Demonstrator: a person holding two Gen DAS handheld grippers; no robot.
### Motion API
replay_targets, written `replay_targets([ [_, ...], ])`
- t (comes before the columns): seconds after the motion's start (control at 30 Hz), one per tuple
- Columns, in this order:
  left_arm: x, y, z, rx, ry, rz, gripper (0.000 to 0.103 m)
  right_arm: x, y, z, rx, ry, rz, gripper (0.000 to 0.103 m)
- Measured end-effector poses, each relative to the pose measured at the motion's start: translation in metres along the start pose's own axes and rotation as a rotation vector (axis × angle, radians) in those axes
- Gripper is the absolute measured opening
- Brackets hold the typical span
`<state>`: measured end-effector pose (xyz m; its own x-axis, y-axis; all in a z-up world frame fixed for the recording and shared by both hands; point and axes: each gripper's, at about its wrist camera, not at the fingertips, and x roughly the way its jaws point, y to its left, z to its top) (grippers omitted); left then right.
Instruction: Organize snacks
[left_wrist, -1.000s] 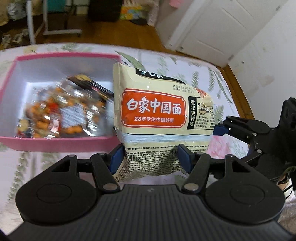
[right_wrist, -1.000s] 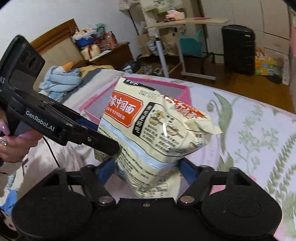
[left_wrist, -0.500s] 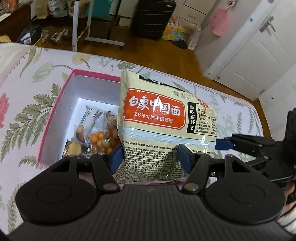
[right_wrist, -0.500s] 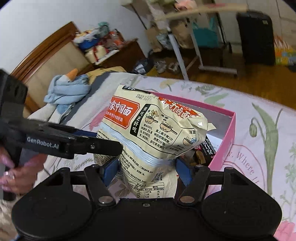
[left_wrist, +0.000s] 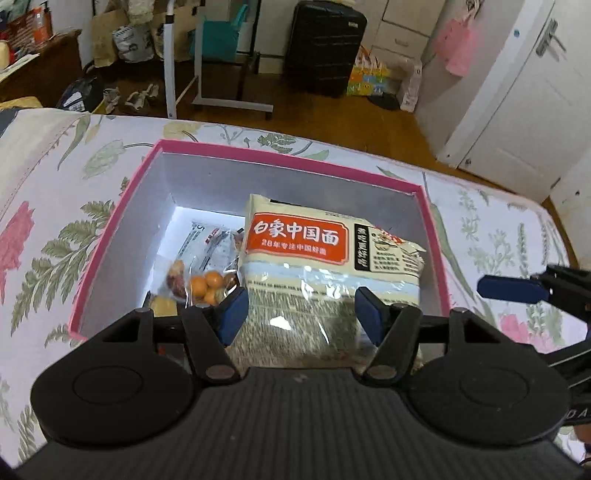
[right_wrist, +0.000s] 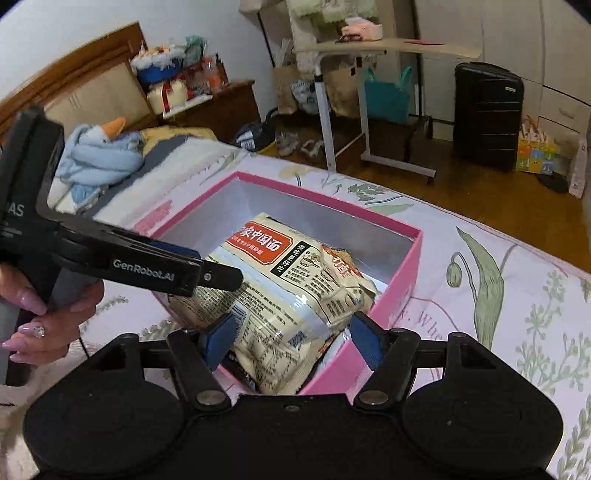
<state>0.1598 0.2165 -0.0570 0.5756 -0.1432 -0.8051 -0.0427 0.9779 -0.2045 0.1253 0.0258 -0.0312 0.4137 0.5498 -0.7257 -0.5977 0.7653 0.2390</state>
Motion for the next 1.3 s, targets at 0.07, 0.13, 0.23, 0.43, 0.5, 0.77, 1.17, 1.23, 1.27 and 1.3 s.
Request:
replay_targets([
  [0.07, -0.01, -0.002, -0.006, -0.007, -0.018, -0.005, 0.062, -0.009, -0.003, -0.007, 0.017, -0.026, -0.009, 0.074],
  [0.13, -0.019, -0.006, -0.01, -0.004, -0.034, -0.01, 0.062, -0.018, -0.004, -0.017, 0.022, -0.051, -0.03, 0.074],
  [0.23, -0.035, -0.015, -0.014, 0.012, -0.05, -0.016, 0.062, -0.03, -0.004, -0.031, 0.018, -0.077, -0.07, 0.074],
  [0.43, -0.063, -0.04, -0.024, 0.057, -0.053, -0.042, 0.063, -0.061, -0.008, -0.045, 0.054, -0.125, -0.135, 0.074],
  [0.5, -0.074, -0.051, -0.029, 0.072, -0.055, -0.049, 0.063, -0.076, -0.011, -0.049, 0.064, -0.138, -0.167, 0.074],
  [0.77, -0.11, -0.089, -0.053, 0.125, -0.065, -0.06, 0.064, -0.135, -0.015, -0.073, 0.104, -0.186, -0.321, 0.077],
  [1.17, -0.135, -0.139, -0.091, 0.184, -0.074, 0.009, 0.077, -0.183, -0.002, -0.104, 0.204, -0.181, -0.462, 0.081],
  [1.23, -0.137, -0.145, -0.095, 0.187, -0.089, 0.012, 0.08, -0.185, -0.001, -0.109, 0.229, -0.179, -0.465, 0.081],
  [1.27, -0.137, -0.147, -0.097, 0.189, -0.093, 0.021, 0.08, -0.187, -0.001, -0.111, 0.24, -0.179, -0.466, 0.081],
  [1.3, -0.138, -0.148, -0.1, 0.194, -0.096, 0.03, 0.08, -0.187, -0.002, -0.114, 0.249, -0.175, -0.467, 0.081],
])
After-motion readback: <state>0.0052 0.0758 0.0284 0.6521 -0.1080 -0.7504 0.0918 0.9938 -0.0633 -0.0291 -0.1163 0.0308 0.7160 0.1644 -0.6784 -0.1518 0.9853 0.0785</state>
